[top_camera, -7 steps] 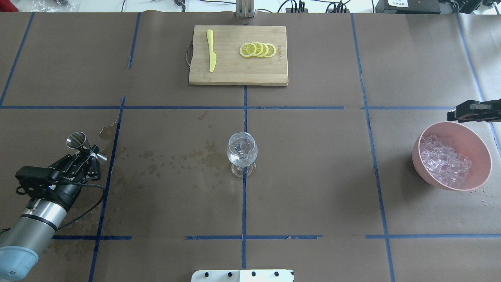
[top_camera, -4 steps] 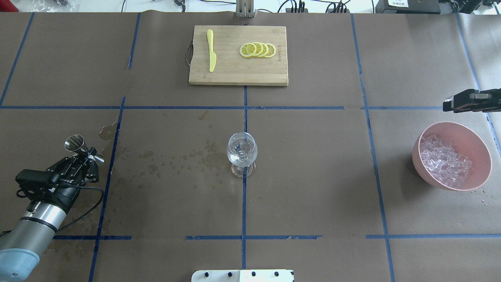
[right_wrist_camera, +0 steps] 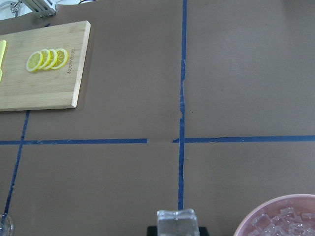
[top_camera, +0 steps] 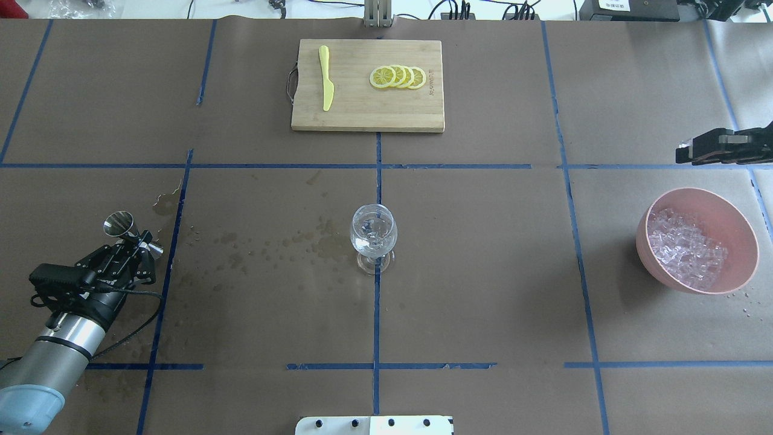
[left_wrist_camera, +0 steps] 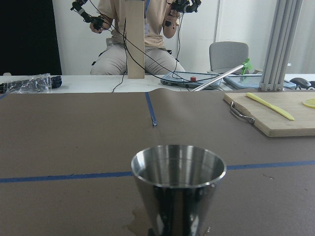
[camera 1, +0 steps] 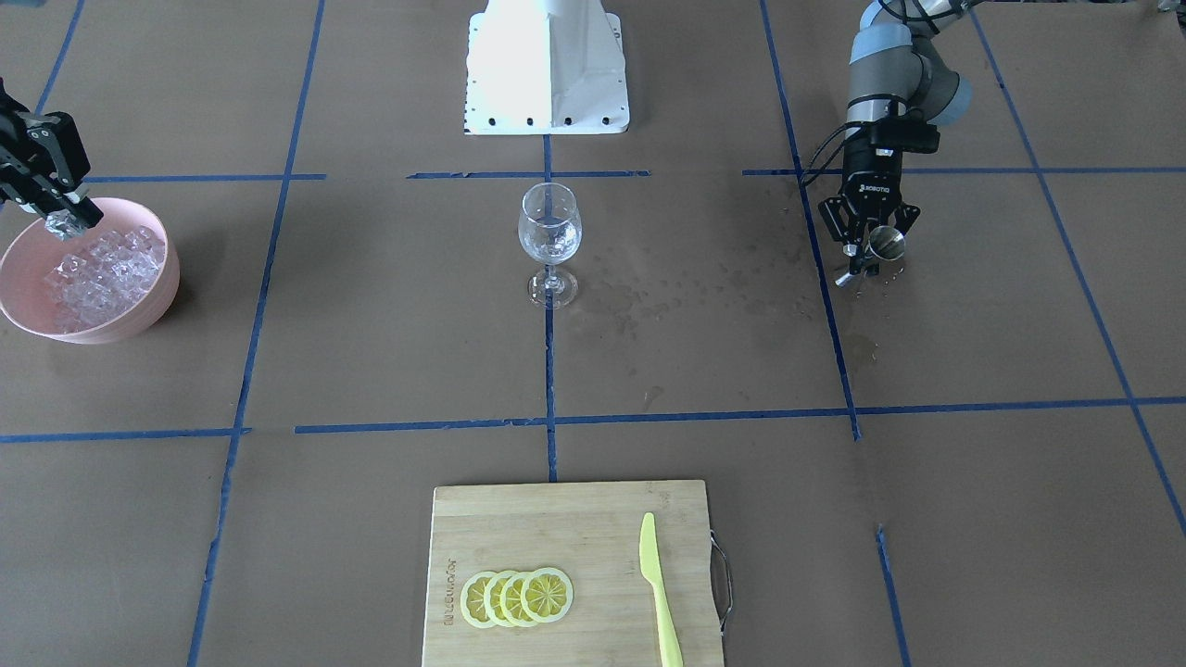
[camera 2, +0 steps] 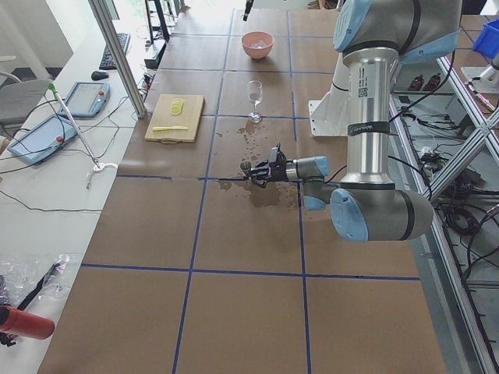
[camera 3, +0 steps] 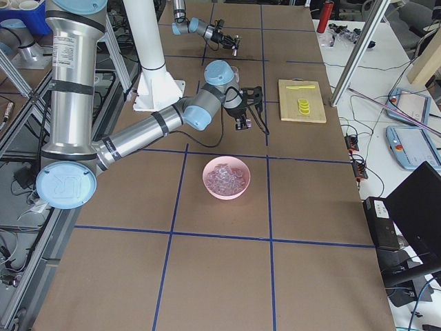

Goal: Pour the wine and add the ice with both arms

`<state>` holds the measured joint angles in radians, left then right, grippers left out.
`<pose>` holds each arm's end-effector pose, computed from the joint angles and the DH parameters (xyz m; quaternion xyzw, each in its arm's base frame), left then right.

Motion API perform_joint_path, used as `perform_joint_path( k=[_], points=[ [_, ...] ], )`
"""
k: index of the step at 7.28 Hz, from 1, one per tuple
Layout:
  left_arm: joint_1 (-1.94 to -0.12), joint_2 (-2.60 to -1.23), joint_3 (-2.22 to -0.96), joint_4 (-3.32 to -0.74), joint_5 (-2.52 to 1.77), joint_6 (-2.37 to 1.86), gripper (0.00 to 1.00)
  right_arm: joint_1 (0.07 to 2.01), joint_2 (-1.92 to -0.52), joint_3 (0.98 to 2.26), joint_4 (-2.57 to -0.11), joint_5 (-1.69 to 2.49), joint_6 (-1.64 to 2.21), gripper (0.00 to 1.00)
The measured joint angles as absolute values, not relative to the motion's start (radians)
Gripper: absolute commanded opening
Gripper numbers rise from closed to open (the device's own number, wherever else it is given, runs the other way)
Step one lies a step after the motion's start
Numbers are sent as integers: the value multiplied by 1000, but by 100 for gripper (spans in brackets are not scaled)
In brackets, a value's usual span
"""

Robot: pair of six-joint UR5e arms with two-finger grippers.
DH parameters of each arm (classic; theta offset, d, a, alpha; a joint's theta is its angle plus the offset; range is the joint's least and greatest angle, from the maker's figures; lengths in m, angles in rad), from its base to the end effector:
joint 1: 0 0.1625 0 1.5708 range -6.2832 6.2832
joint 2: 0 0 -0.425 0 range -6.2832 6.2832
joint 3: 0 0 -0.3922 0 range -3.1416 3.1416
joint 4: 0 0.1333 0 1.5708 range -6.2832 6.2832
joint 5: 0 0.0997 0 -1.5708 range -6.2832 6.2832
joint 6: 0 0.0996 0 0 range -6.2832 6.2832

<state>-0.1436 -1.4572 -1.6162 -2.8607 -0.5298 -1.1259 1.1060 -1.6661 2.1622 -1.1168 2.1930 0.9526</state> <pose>0.3888 -0.2777 0.5350 0.5342 0.3581 -0.1754 0.7454 -0.1247 -0.4166 0.3649 0.1534 -0.4901 0.0686 0.8553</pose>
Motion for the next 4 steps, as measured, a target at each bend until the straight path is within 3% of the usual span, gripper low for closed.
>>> perform_joint_path(
  k=[4],
  points=[
    [-139,-1464,-1612,-2858,-536,-1125,34,1106,-1661,2163,-1117,2194,952,0]
  ],
)
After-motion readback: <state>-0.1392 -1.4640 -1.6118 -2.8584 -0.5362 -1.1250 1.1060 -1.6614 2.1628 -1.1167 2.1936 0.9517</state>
